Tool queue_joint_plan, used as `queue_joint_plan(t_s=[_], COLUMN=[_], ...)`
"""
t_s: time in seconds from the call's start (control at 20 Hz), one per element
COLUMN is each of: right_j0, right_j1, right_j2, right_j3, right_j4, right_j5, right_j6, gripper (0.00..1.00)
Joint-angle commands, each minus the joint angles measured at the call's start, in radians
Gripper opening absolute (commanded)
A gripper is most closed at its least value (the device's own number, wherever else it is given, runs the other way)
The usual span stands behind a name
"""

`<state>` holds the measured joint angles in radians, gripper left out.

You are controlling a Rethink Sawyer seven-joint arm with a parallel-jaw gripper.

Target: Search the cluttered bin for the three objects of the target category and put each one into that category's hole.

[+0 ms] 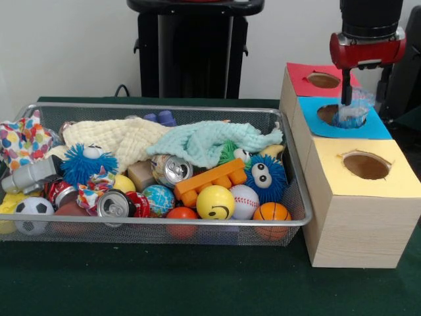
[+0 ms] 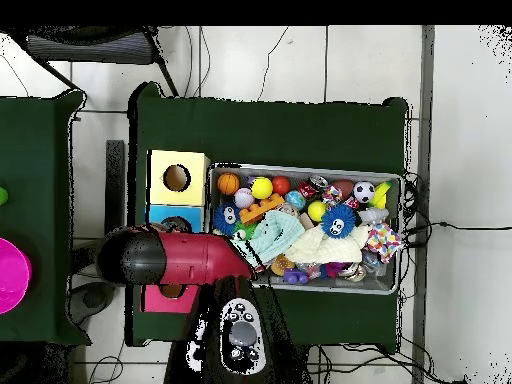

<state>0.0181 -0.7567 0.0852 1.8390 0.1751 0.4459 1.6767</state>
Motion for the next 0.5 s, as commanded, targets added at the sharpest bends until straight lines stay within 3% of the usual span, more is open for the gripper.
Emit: queue_joint_plan(t_s=[0.05, 0.5], right_j0=[-0.005, -0.012], right_j1=[0.001, 0.015], right_j2=[0.006, -0.001], right_j3=[-0.008, -0.002], right_j4=[0.004, -0.015], right_j5=[0.079, 0.013], right_j6=[0.160, 0.147], gripper=[1.00, 1.00])
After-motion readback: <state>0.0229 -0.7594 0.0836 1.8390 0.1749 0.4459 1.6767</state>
